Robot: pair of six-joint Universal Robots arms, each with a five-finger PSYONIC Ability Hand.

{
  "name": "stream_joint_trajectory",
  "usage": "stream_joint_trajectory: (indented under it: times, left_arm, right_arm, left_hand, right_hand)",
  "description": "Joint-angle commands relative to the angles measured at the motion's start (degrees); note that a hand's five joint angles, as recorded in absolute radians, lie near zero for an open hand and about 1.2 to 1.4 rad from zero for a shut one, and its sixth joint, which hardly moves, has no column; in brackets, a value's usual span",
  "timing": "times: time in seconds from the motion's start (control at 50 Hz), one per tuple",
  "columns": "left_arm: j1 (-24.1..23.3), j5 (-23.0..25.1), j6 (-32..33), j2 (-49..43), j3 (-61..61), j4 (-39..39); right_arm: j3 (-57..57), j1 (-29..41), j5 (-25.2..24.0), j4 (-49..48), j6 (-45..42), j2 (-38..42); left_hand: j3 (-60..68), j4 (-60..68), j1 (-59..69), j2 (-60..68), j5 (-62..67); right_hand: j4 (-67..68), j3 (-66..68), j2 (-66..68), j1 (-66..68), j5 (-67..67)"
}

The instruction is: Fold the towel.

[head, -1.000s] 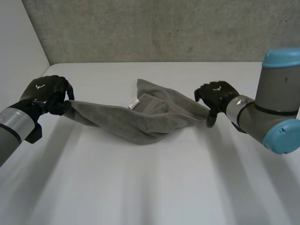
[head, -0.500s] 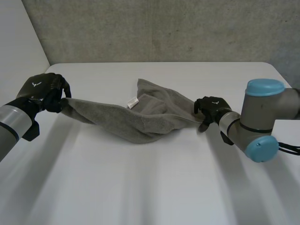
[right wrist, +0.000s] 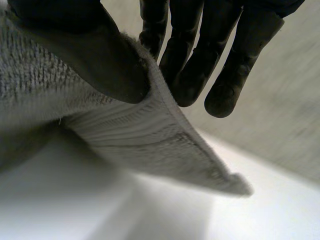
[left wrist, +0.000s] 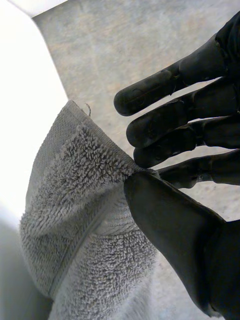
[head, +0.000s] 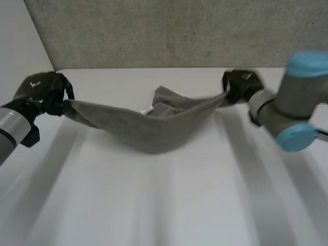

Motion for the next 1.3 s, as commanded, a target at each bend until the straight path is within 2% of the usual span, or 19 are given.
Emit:
stream_joint_trajectory:
  times: [0.02, 0.2, 0.34, 0.5, 0.54, 0.6, 0.64, 0.66, 0.74, 0.8, 0.92, 1.06, 1.1, 1.12, 1.16, 1.18, 1.22, 1.24, 1.3]
  left_arm:
    - [0.2, -0.1, -3.8, 2.8, 5.4, -2.6]
    - [0.2, 0.1, -11.1, 8.3, 14.3, -4.2]
    - [0.3, 0.1, -11.4, 8.0, 17.8, -4.7]
    - [0.3, -0.4, -10.6, -2.2, 25.1, -4.8]
    - [0.1, -0.5, -10.6, -7.8, 29.3, -4.8]
    - [-0.5, -0.6, -9.9, -13.8, 35.0, -4.8]
    - [-0.7, -0.6, -9.0, -16.7, 38.2, -4.8]
    - [-0.7, -0.6, -8.9, -16.7, 38.2, -4.8]
    - [-2.0, -1.8, -4.2, -24.9, 49.3, -4.4]
    - [-2.9, -3.8, -1.7, -28.8, 57.0, -4.1]
    - [-3.3, -7.8, -2.8, -30.1, 67.0, -1.4]
    - [-3.2, -8.9, -12.1, -26.4, 64.6, 4.7]
    - [-3.0, -8.9, -13.3, -25.8, 62.3, 5.0]
    - [-2.8, -8.7, -13.7, -25.1, 59.4, 5.0]
    - [-2.6, -7.8, -13.8, -24.4, 56.0, 5.0]
    - [-2.6, -7.8, -13.8, -24.4, 56.0, 5.0]
    - [-2.0, -4.1, -13.5, -22.9, 47.5, 5.3]
    - [-2.0, -4.1, -13.5, -22.9, 47.5, 5.3]
    - [-0.3, 0.9, -12.8, -21.6, 38.5, 5.8]
  right_arm:
    - [4.8, -5.1, -2.8, 1.8, -2.8, -17.6]
    - [4.7, -5.2, -7.4, 12.1, -12.1, -31.4]
    - [2.7, -4.9, -7.4, 15.8, -16.8, -31.2]
    - [-6.0, -2.0, -5.1, 16.5, -23.2, -19.0]
    - [-12.1, -0.2, -2.7, 16.5, -26.1, -12.5]
    - [-15.6, 0.8, -1.1, 16.5, -27.6, -9.0]
    - [-24.2, 2.6, 1.2, 15.9, -30.6, -2.2]
    - [-24.2, 2.6, 1.2, 15.9, -30.6, -2.2]
    - [-39.3, 3.5, 2.0, 14.7, -33.5, 7.5]
    - [-47.3, 3.5, 1.8, 10.6, -33.0, 11.4]
    - [-46.4, 4.1, 1.8, -2.2, -27.0, 8.4]
    - [-41.9, 4.0, -0.2, -4.6, -23.1, 4.4]
    - [-39.8, 4.0, -4.1, -0.9, -23.1, 3.3]
    - [-39.8, 4.0, -4.1, -0.8, -23.1, 3.3]
    - [-38.3, 3.7, -9.6, 7.2, -23.3, 3.5]
    - [-38.3, 3.7, -9.6, 7.2, -23.3, 3.5]
    - [-37.1, 3.6, -12.6, 16.2, -24.3, 4.5]
    - [-37.1, 3.6, -12.6, 16.2, -24.3, 4.5]
    - [-34.6, 3.6, -12.9, 24.4, -28.7, 6.0]
  left_hand:
    - [2.9, 2.1, 6.8, 2.8, 3.7]
    - [2.9, 2.1, 6.8, 2.8, 3.7]
    - [2.9, 2.1, 6.8, 2.8, 3.7]
    - [2.9, 2.1, 6.8, 2.8, 3.7]
    - [2.9, 2.1, 6.8, 2.8, 3.7]
    - [2.9, 2.1, 6.8, 2.8, 3.7]
    - [2.9, 2.1, 6.8, 2.8, 3.7]
    - [2.9, 2.1, 6.8, 2.8, 3.7]
    - [2.9, 2.1, 6.8, 2.8, 3.7]
    - [2.9, 2.1, 6.8, 2.8, 3.7]
    - [2.9, 2.1, 6.8, 2.8, 3.7]
    - [2.9, 2.1, 6.8, 2.8, 3.7]
    - [2.9, 2.1, 6.8, 2.8, 3.7]
    - [2.9, 2.1, 6.8, 2.8, 3.7]
    - [2.9, 2.1, 6.8, 2.8, 3.7]
    - [2.9, 2.1, 6.8, 2.8, 3.7]
    - [2.9, 2.1, 6.8, 2.8, 3.7]
    - [2.9, 2.1, 6.8, 2.8, 3.7]
    - [2.9, 2.1, 6.8, 2.8, 3.7]
  right_hand:
    - [3.4, 4.1, 4.1, 3.7, 3.2]
    - [3.4, 4.1, 4.1, 3.7, 3.2]
    - [3.4, 4.1, 4.1, 3.7, 3.2]
    - [3.4, 4.1, 4.1, 3.7, 3.2]
    - [3.4, 4.1, 4.1, 3.7, 3.2]
    - [3.4, 4.1, 4.1, 3.7, 3.2]
    - [3.4, 4.1, 4.1, 3.7, 3.2]
    - [3.4, 4.1, 4.1, 3.7, 3.2]
    - [3.4, 4.1, 4.1, 3.7, 3.2]
    - [3.4, 4.1, 4.1, 3.7, 3.2]
    - [3.4, 4.1, 4.1, 3.7, 3.2]
    - [3.4, 4.1, 4.1, 3.7, 3.2]
    - [3.4, 4.1, 4.1, 3.7, 3.2]
    - [3.4, 4.1, 4.1, 3.7, 3.2]
    - [3.4, 4.1, 4.1, 3.7, 3.2]
    - [3.4, 4.1, 4.1, 3.7, 3.2]
    - [3.4, 4.1, 4.1, 3.7, 3.2]
    - [3.4, 4.1, 4.1, 3.7, 3.2]
    - [3.4, 4.1, 4.1, 3.7, 3.2]
